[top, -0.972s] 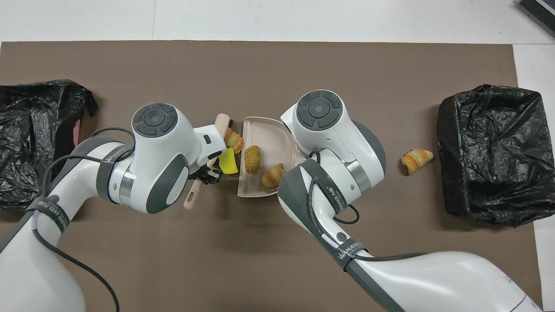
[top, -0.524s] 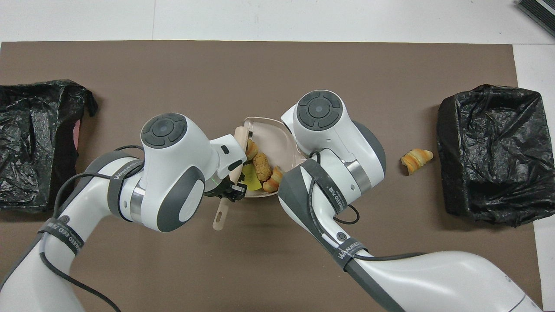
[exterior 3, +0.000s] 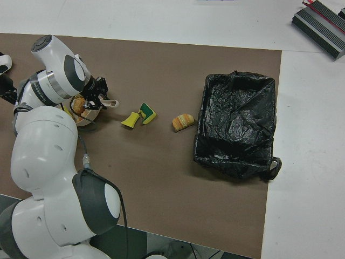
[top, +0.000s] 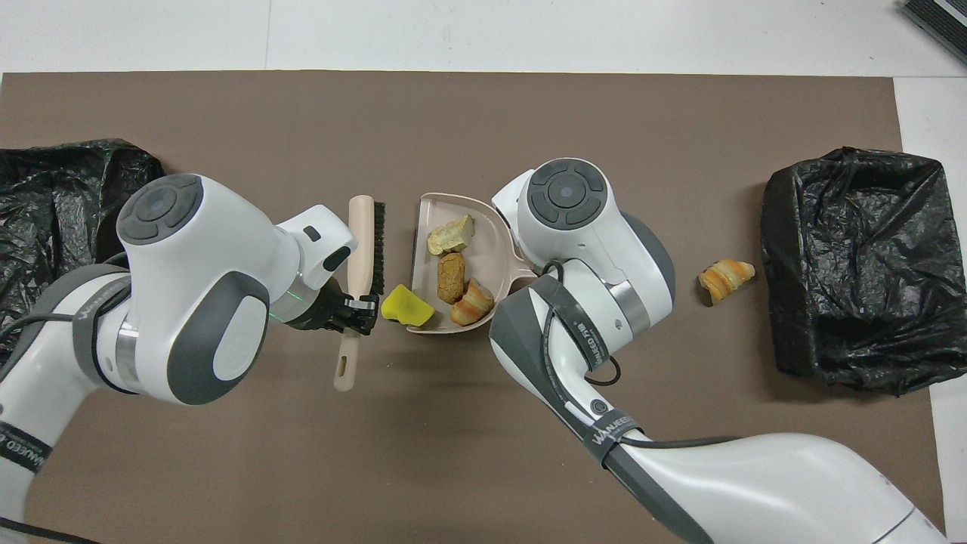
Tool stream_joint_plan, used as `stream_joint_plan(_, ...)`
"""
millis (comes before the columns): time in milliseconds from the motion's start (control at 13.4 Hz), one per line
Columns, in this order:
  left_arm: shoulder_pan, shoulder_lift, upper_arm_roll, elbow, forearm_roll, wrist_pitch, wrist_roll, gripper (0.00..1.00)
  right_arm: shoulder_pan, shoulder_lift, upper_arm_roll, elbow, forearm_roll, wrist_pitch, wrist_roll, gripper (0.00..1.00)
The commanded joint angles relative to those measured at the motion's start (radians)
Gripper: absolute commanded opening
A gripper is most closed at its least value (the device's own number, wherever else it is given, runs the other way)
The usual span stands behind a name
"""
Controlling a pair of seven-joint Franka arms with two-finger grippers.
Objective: Sweep and dump trash in bin
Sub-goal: 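Sweep the remaining sponge and rolls into the dustpan with the left gripper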
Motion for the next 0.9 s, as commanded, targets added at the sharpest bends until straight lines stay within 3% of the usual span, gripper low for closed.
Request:
stream_joint_plan(0, 0.032, -0.094, -0.002, -0.167, -0.005, 0.048, -0.018, 0.0, -0.02, -0.004, 0.01, -0.021, 0.065, 0.068, 0.015, 0.0)
stream_joint_plan(299, 0.055, -0.185, -0.002, -0.338, 0.027, 0.079, -0.018, 0.0, -0.022, -0.006, 0.01, -0.024, 0.073, 0.07, 0.007, 0.0)
stream_joint_plan(524, 0.04, -0.194, -0.007, -0.358, 0.027, 0.081, -0.022, 0.0, -0.012, -0.008, 0.009, -0.024, 0.051, 0.05, 0.004, 0.0)
stream_joint_plan(823, -0.08, -0.185, -0.01, -0.372, 0.018, 0.1, -0.024, 0.0, -0.008, -0.015, 0.008, -0.023, 0.019, -0.007, -0.001, 0.0)
